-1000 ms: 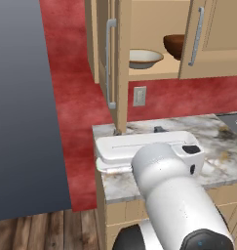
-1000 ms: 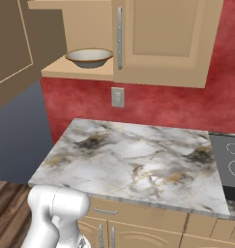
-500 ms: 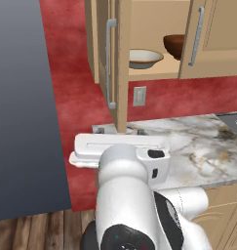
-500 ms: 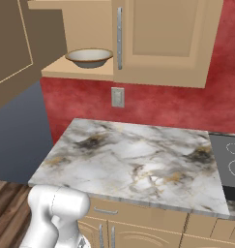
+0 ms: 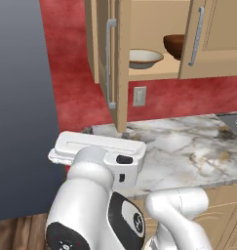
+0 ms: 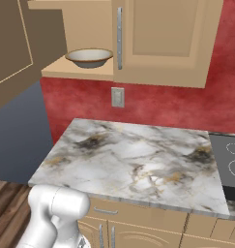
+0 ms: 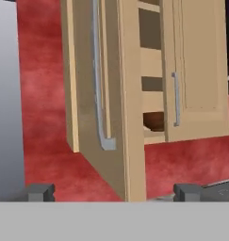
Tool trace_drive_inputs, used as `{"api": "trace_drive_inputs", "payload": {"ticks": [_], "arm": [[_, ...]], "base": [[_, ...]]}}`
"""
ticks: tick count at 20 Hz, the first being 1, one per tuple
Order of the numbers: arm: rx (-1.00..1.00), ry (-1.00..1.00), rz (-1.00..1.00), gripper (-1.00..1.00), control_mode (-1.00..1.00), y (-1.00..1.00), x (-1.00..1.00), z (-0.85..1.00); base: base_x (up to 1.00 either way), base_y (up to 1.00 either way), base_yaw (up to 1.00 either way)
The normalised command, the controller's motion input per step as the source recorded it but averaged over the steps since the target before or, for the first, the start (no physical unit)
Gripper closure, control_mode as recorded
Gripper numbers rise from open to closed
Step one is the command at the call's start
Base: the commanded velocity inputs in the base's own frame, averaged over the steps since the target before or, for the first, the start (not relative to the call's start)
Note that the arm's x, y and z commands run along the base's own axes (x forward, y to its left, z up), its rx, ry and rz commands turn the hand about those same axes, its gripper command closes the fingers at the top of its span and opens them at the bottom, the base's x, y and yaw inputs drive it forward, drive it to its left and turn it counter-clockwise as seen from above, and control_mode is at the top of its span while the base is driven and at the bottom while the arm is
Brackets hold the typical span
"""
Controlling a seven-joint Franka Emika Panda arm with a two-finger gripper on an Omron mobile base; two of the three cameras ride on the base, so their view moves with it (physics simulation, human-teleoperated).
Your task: Open the cabinet. Pick the bowls from the counter and place them in the cabinet. Then close the cabinet.
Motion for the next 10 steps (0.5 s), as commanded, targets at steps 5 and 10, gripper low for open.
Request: {"api": "trace_drive_inputs", "payload": {"ticks": [5,10], "arm": [[0.01,0.0,-0.14,-1.0,-1.0,0.08,0.33,-0.08],[0.02,0.0,-0.13,-1.0,-1.0,0.1,0.42,-0.12]], "base": [[0.0,0.0,0.0],[0.0,0.0,0.0]]}}
